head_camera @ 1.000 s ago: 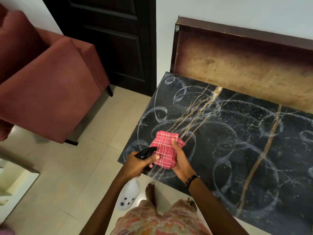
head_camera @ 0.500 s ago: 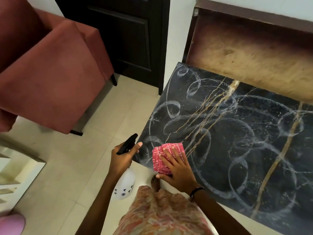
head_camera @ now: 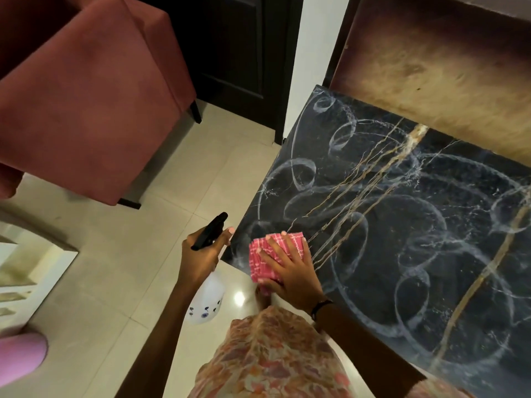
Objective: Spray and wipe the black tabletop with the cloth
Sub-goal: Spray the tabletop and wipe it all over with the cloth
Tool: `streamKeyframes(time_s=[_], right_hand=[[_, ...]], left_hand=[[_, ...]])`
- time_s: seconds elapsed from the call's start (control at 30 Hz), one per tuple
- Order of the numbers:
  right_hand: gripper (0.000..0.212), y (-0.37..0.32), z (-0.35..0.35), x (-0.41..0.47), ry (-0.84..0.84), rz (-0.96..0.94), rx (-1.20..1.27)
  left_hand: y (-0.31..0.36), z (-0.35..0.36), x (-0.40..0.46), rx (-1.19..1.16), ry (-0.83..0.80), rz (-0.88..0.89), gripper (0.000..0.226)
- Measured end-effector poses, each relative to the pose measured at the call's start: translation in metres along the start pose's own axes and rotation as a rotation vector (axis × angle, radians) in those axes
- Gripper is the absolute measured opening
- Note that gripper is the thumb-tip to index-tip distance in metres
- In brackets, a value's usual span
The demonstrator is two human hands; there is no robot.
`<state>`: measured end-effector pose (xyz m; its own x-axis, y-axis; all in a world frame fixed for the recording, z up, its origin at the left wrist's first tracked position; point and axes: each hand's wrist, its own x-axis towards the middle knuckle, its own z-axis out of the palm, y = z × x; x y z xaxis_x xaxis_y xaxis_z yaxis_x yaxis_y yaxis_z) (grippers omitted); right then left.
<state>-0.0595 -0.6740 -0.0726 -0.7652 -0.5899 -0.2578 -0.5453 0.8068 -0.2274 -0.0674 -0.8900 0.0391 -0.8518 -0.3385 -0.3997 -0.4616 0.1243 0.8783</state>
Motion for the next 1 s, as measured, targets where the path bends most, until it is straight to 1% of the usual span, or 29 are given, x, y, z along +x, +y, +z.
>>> streamKeyframes(time_s=[0.07, 0.1, 0.17, 0.2, 0.27, 0.33, 0.37, 0.43, 0.5, 0.53, 0.67, 0.77, 0.83, 0.9, 1.0], right_hand=[[0.064, 0.017, 0.005, -0.016, 0.013, -0.059, -0.024], [0.065, 0.024, 0.006, -0.017, 0.016, -0.069, -0.033], [0.065, 0.032, 0.002, -0.005, 0.004, -0.047, -0.048], [0.066, 0.034, -0.002, 0.006, -0.003, -0.018, -0.052], [0.068, 0.035, -0.011, 0.035, 0.003, 0.058, -0.048], [0.070, 0.031, -0.018, 0.068, 0.026, 0.129, -0.051], [0.070, 0.027, -0.020, 0.084, 0.037, 0.154, -0.051], [0.070, 0.017, -0.023, 0.106, 0.055, 0.177, -0.051], [0.070, 0.010, -0.020, 0.108, 0.072, 0.145, -0.063], [0.069, 0.008, -0.016, 0.101, 0.081, 0.104, -0.070], [0.065, 0.020, -0.002, 0.052, 0.110, -0.065, -0.088], [0.067, 0.041, -0.006, 0.041, 0.108, -0.095, -0.115], [0.069, 0.054, -0.013, 0.057, 0.091, -0.042, -0.118], [0.071, 0.059, -0.020, 0.083, 0.080, 0.064, -0.110], [0.072, 0.049, -0.031, 0.122, 0.074, 0.197, -0.085]], left_hand=[[0.001, -0.001, 0.003, 0.001, 0.006, 0.000, 0.018], [0.000, -0.002, 0.005, 0.002, 0.010, -0.004, 0.022], [-0.001, -0.003, 0.008, 0.002, 0.017, -0.013, 0.033], [-0.001, -0.003, 0.010, 0.002, 0.018, -0.013, 0.034], [-0.001, -0.003, 0.011, -0.004, 0.015, -0.013, 0.029], [0.001, -0.002, 0.012, -0.009, 0.011, -0.013, 0.015], [0.002, -0.002, 0.013, -0.010, 0.012, -0.014, 0.013], [0.002, -0.003, 0.014, 0.014, 0.015, 0.000, 0.021], [0.002, -0.003, 0.016, 0.042, 0.011, 0.013, 0.035], [0.003, -0.003, 0.017, 0.039, 0.009, 0.013, 0.038], [0.005, -0.004, 0.021, 0.018, 0.025, -0.002, 0.029], [0.007, -0.005, 0.023, 0.025, 0.025, 0.001, 0.024], [0.009, -0.006, 0.024, 0.023, 0.012, 0.017, 0.018], [0.009, -0.007, 0.026, 0.028, 0.006, 0.030, 0.016], [0.011, -0.007, 0.027, 0.012, 0.005, 0.028, 0.016]])
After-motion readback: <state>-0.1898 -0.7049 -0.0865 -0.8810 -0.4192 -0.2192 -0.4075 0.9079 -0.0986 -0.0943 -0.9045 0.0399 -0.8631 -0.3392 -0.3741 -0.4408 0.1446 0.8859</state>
